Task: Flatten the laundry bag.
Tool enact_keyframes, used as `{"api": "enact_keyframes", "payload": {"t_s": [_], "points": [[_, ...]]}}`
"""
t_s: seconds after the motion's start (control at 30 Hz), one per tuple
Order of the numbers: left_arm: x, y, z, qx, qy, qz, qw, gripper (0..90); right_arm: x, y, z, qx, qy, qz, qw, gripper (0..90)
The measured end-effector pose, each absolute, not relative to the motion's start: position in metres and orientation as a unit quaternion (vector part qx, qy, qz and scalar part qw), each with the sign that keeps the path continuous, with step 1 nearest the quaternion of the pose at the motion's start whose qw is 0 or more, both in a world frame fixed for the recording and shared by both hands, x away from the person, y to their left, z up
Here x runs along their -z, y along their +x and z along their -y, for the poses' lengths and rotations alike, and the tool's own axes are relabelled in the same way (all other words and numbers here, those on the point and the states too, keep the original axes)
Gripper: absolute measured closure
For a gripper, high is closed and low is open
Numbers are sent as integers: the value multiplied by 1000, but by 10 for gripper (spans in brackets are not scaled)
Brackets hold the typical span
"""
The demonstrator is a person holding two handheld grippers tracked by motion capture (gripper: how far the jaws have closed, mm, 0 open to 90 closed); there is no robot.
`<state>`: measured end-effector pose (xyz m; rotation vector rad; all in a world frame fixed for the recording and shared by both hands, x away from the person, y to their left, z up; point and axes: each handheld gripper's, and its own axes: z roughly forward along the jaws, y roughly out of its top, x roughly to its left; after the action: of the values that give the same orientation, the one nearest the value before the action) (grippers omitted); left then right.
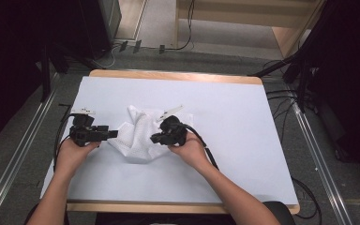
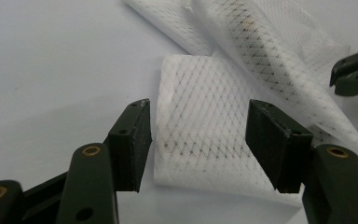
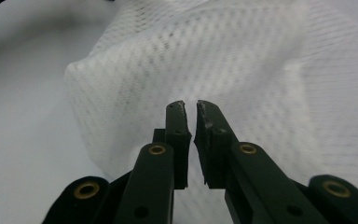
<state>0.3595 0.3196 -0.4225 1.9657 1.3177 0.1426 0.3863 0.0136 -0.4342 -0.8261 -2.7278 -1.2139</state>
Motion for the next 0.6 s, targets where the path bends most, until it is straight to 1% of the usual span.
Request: {"api": "enact_keyframes", "payload": {"t_s": [0.03, 0.1, 0.3, 0.37, 0.53, 0.6], "points": [[424, 363, -317, -48, 764, -521, 378, 435, 431, 391, -4, 397, -275, 876, 14, 828], [424, 364, -315, -49, 764, -521, 376, 458, 430, 395, 3, 397, -284, 873, 11, 818], [427, 370, -314, -63, 778, -511, 360, 478, 430, 405, 22, 394, -308, 866, 2, 774], [429, 372, -314, -61, 776, -513, 361, 488, 430, 412, 36, 396, -325, 859, -6, 753], [432, 377, -313, -64, 787, -502, 353, 524, 432, 420, 51, 396, -345, 851, -12, 741], [433, 379, -312, -59, 787, -503, 354, 539, 433, 424, 59, 394, -356, 847, -16, 720]]}}
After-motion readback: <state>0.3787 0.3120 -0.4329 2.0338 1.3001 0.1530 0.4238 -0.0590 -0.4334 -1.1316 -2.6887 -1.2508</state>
